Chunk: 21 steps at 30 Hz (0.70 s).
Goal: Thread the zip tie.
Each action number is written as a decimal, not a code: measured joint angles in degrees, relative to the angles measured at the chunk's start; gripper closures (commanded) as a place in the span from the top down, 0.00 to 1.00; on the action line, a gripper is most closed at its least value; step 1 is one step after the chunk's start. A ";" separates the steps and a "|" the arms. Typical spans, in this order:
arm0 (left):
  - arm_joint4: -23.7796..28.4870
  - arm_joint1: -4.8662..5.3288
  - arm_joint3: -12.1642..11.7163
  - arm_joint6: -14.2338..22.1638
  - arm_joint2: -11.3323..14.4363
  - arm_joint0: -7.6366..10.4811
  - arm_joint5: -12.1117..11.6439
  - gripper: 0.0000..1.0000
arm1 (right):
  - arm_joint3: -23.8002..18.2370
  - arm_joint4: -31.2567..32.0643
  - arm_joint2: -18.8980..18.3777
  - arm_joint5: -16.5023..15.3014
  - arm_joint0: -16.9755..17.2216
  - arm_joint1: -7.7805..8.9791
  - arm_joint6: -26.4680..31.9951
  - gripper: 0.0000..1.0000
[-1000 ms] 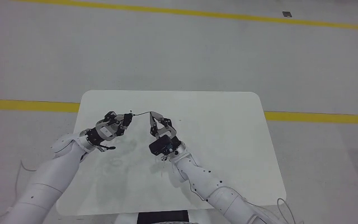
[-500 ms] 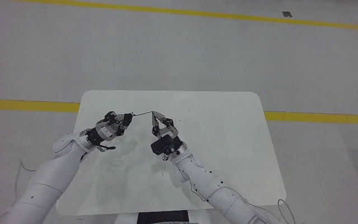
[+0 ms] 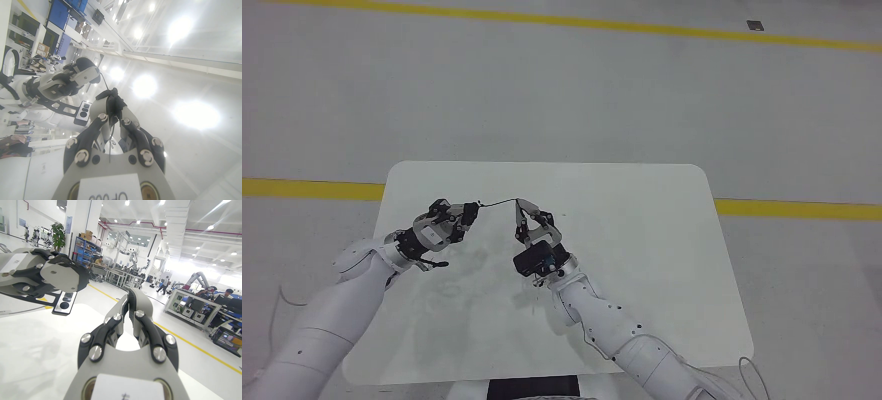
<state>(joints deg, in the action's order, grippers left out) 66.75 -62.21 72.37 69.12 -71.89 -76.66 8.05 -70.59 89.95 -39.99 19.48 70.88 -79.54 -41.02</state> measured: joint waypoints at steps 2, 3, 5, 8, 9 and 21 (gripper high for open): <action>0.00 0.00 0.00 0.00 0.00 0.00 0.00 0.00 | 0.03 0.00 -0.09 0.00 0.05 0.00 -0.09 0.00; 0.00 0.00 0.00 0.00 0.00 0.00 0.00 0.00 | 0.04 0.00 -0.13 0.00 0.07 0.00 -0.11 0.00; 0.00 0.00 0.00 0.00 0.00 0.00 0.00 0.00 | 0.02 0.00 -0.25 0.00 0.14 0.00 -0.16 0.00; 0.00 0.00 0.00 0.00 0.00 0.00 0.00 0.00 | -0.06 0.00 -0.45 0.00 0.25 0.00 -0.24 0.00; 0.00 0.00 0.00 0.00 0.00 0.00 0.00 0.00 | -0.09 0.00 -0.52 0.00 0.28 0.00 -0.26 0.00; 0.00 0.00 0.00 0.00 0.00 0.00 0.00 0.00 | -0.39 0.00 -1.66 0.00 0.74 0.14 -0.40 0.00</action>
<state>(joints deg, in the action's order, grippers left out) 66.75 -62.21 72.37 69.12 -71.89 -76.66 8.05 -70.98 89.95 -41.65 19.48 71.62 -79.40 -41.42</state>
